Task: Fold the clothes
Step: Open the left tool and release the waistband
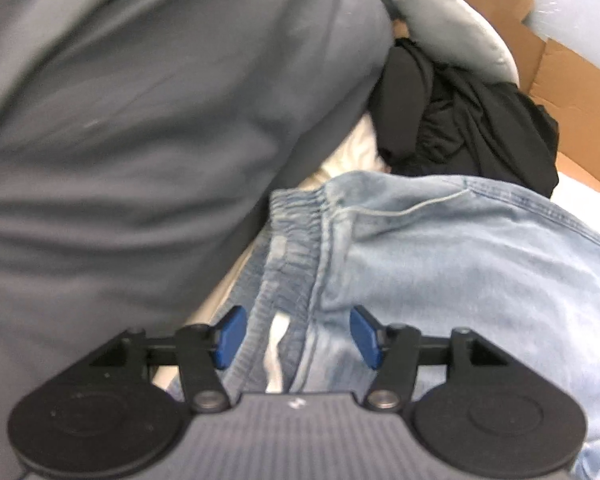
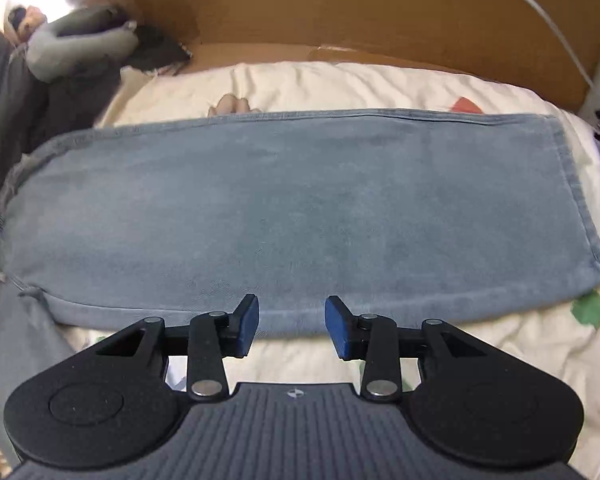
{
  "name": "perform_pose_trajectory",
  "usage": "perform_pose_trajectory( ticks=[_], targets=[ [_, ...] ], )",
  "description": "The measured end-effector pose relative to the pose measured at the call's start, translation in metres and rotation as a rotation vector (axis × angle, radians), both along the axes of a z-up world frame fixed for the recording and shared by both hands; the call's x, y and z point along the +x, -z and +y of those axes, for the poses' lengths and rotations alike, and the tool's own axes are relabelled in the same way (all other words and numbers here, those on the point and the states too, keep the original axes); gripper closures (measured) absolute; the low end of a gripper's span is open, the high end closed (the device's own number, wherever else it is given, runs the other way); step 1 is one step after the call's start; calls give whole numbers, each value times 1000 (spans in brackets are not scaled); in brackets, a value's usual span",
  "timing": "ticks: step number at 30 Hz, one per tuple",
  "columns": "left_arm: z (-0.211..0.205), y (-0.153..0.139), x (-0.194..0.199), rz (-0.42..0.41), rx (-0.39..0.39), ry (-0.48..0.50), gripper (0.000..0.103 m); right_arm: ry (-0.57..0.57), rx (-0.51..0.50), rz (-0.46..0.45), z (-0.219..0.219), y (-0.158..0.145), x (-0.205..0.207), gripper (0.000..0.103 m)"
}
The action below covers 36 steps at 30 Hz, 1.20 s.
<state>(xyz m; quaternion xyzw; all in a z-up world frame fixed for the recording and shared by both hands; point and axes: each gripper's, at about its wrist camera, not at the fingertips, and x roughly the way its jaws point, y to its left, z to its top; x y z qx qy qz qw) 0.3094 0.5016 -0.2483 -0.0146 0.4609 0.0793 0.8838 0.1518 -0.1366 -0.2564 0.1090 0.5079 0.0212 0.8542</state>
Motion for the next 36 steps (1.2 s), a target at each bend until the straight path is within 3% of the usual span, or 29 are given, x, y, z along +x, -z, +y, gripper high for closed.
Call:
perform_pose_trajectory(
  ticks=[5,15,18,25,36],
  targets=[
    [7,-24,-41,11,-28,-44,38,47,30,-41,-11,-26,-31,38],
    [29,-53,-120,74,-46,-183,40,114,75,-122,-17,-69,-85,38],
    [27,-55,-140,95,-44,-218,49,130,76,-145,-21,-84,-103,38],
    [7,-67,-176,119,-54,-203,53,155,64,-190,-26,-113,-142,38],
    [-19,-112,-197,75,-100,-194,53,236,86,-213,-43,-149,-202,38]
  ],
)
